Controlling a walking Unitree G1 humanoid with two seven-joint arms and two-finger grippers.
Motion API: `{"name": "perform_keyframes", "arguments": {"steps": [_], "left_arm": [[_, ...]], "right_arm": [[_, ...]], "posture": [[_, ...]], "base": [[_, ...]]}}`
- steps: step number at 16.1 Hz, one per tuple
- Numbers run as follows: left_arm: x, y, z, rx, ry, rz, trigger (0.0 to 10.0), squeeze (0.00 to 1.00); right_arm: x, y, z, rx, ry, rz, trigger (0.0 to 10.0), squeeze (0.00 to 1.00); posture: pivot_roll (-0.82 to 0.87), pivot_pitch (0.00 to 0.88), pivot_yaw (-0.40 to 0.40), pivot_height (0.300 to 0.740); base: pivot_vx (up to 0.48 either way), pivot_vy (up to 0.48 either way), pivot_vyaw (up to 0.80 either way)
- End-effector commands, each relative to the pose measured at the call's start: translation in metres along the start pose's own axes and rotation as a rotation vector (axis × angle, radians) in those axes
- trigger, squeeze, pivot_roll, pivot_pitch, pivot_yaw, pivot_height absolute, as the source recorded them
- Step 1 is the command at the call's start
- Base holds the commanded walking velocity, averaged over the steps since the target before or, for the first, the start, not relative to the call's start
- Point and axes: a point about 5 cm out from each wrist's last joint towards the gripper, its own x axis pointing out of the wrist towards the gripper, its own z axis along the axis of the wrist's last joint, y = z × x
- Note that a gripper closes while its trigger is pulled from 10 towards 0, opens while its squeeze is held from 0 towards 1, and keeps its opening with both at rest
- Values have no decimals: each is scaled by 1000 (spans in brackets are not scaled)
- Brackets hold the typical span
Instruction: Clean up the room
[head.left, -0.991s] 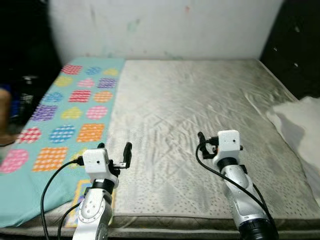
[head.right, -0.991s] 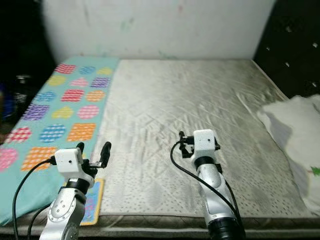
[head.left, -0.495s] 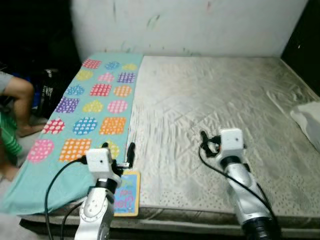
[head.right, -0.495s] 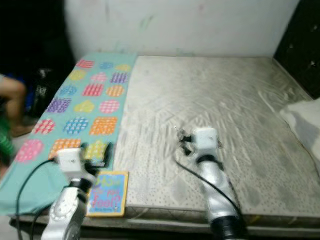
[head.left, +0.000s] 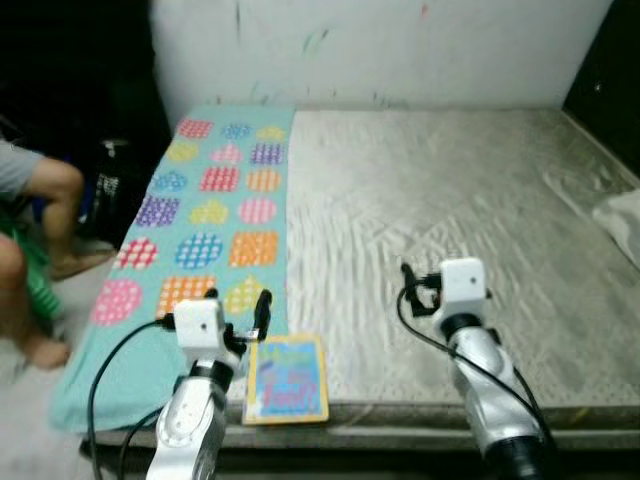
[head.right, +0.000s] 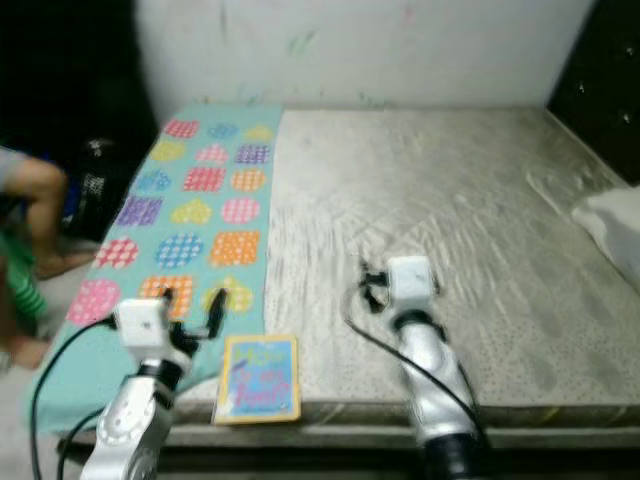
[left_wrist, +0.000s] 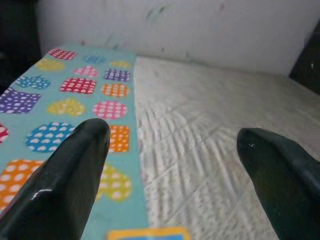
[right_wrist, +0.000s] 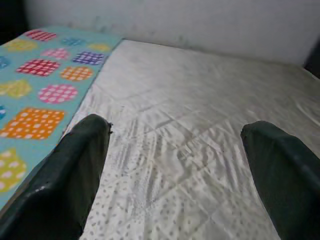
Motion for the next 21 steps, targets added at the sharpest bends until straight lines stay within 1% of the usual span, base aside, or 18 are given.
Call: {"name": "perform_keyframes", "arguments": {"steps": [1, 2, 3, 5, 6, 7, 8, 9, 11, 12, 13, 14, 15, 17, 20, 21], "left_arm": [[0, 6, 8, 40, -26, 8, 10000, 0], [-1, 6, 8, 52, -26, 4, 10000, 0], [-2, 5, 9, 48, -24, 12, 10000, 0], [2, 11, 22, 99, -41, 15, 10000, 0], [2, 14, 25, 72, -8, -6, 10000, 0], [-4, 11, 25, 88, 31, -117, 10000, 0], [-9, 8, 21, 133, 57, -193, 10000, 0], [-10, 7, 20, 145, 54, -200, 10000, 0], [-5, 2, 22, 126, 8, -157, 10000, 0], [-4, 0, 25, 117, -13, -141, 10000, 0], [-7, 0, 28, 91, -24, -127, 10000, 0], [-10, 8, 28, 81, -32, -50, 10000, 0], [-16, 16, 24, 49, -17, 27, 10000, 0], [-17, 16, 24, 51, -15, 24, 10000, 0], [-14, 15, 29, 66, -28, 17, 10000, 0], [-13, 14, 30, 69, -30, 20, 10000, 0]], "right_arm": [[3, 9, 6, 5, -20, 25, 10000, 0], [3, 10, 6, 5, -20, 30, 10000, 0], [4, 11, 6, 6, -20, 31, 10000, 0], [6, 12, 9, 3, -21, 48, 10000, 0], [6, 13, 9, -2, -21, 62, 10000, 0], [5, 16, 9, -11, -18, 88, 10000, 0], [4, 19, 8, -21, -16, 110, 10000, 0], [2, 20, 8, -21, -19, 113, 10000, 0], [-1, 19, 12, -8, -44, 76, 10000, 0], [-2, 19, 13, 0, -49, 63, 10000, 0], [-4, 17, 14, 2, -51, 57, 10000, 0], [-6, 15, 13, 3, -44, 56, 10000, 0], [-7, 13, 11, 1, -28, 67, 10000, 0], [-6, 12, 12, -4, -30, 70, 10000, 0], [-1, 5, 18, -14, -37, 51, 10000, 0], [-1, 3, 19, -14, -38, 39, 10000, 0]], "posture": [[65, 27, -1, 740], [65, 26, -1, 740], [66, 26, -8, 740], [83, 39, -33, 740], [91, 52, -46, 740], [101, 73, -60, 740], [104, 90, -59, 740], [100, 102, -50, 740], [96, 116, -32, 740], [89, 128, -29, 740], [85, 144, -29, 740], [89, 163, -34, 740], [92, 181, -38, 740], [94, 192, -40, 740], [92, 202, -31, 740], [88, 206, -28, 740]], "base": [[0, 0, 0], [0, 0, 0], [0, 0, 0], [0, 0, 0], [0, 0, 0], [0, 0, 0], [0, 0, 0], [0, 0, 0], [0, 0, 0], [0, 0, 0], [0, 0, 0], [0, 0, 0], [0, 0, -800], [0, 0, -800], [0, 0, -800], [0, 0, 0]]}}
